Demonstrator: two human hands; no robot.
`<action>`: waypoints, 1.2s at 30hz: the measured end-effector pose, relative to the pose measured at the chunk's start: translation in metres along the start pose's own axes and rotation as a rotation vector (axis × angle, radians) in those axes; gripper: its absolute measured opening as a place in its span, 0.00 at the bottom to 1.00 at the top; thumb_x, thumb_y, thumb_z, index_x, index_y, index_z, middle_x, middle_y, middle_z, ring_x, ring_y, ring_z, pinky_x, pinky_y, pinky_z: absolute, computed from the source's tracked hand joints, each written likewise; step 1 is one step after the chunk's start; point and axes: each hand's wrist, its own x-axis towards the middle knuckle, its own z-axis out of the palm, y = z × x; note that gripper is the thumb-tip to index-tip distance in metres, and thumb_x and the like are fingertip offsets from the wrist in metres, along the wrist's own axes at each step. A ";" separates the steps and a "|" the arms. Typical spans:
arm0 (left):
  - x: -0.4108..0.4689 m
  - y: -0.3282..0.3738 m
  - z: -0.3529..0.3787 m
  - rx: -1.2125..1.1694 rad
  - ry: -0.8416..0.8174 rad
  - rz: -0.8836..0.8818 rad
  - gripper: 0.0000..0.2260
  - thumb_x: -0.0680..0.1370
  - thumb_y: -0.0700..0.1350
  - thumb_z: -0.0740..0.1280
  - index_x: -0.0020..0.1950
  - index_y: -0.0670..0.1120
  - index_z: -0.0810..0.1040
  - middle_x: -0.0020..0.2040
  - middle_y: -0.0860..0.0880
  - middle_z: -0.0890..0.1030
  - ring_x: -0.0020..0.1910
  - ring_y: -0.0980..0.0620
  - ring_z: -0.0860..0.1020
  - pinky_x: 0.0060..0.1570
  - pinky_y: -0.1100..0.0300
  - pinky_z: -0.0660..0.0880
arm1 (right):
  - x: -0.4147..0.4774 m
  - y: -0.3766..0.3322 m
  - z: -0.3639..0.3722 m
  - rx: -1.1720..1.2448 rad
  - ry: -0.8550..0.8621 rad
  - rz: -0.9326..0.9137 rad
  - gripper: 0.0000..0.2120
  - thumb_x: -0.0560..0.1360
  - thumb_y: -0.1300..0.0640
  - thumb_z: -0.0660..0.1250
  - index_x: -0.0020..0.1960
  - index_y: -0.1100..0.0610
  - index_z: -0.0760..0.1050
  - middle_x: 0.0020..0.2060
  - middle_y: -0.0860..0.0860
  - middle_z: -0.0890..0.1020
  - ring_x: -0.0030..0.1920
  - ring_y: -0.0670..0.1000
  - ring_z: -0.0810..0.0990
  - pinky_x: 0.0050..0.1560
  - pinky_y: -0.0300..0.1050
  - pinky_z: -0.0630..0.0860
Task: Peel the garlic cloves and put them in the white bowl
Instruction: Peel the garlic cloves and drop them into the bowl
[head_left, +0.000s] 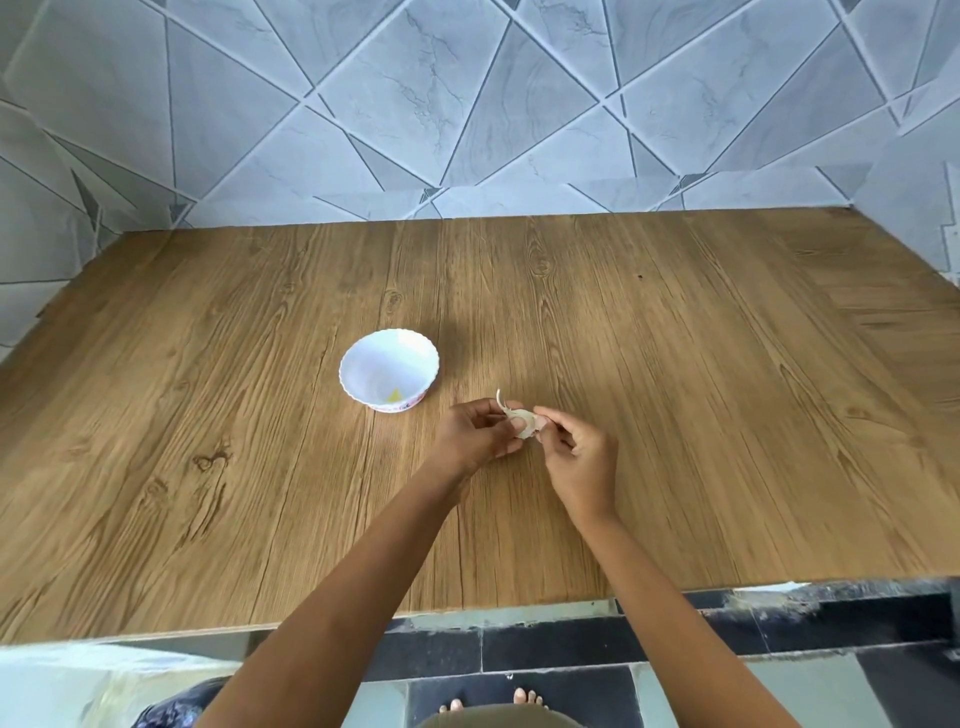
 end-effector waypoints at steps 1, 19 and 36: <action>0.000 0.000 0.001 0.003 0.001 -0.001 0.06 0.75 0.34 0.68 0.50 0.41 0.80 0.45 0.44 0.82 0.45 0.52 0.82 0.49 0.59 0.80 | 0.000 0.002 0.000 0.021 0.003 0.022 0.10 0.74 0.68 0.67 0.53 0.63 0.81 0.43 0.52 0.84 0.40 0.42 0.82 0.39 0.28 0.75; 0.074 0.039 0.034 1.338 0.026 0.420 0.13 0.73 0.41 0.69 0.58 0.44 0.80 0.55 0.44 0.79 0.52 0.46 0.78 0.48 0.57 0.73 | 0.000 0.013 -0.034 0.105 -0.115 0.141 0.10 0.72 0.65 0.71 0.49 0.53 0.80 0.42 0.43 0.83 0.44 0.39 0.81 0.44 0.29 0.76; -0.054 0.011 -0.014 0.489 0.051 0.173 0.06 0.75 0.35 0.69 0.49 0.40 0.83 0.41 0.46 0.84 0.39 0.54 0.81 0.42 0.65 0.77 | -0.020 -0.012 -0.016 0.344 -0.426 0.149 0.16 0.71 0.65 0.72 0.51 0.47 0.74 0.41 0.48 0.82 0.41 0.42 0.81 0.44 0.33 0.76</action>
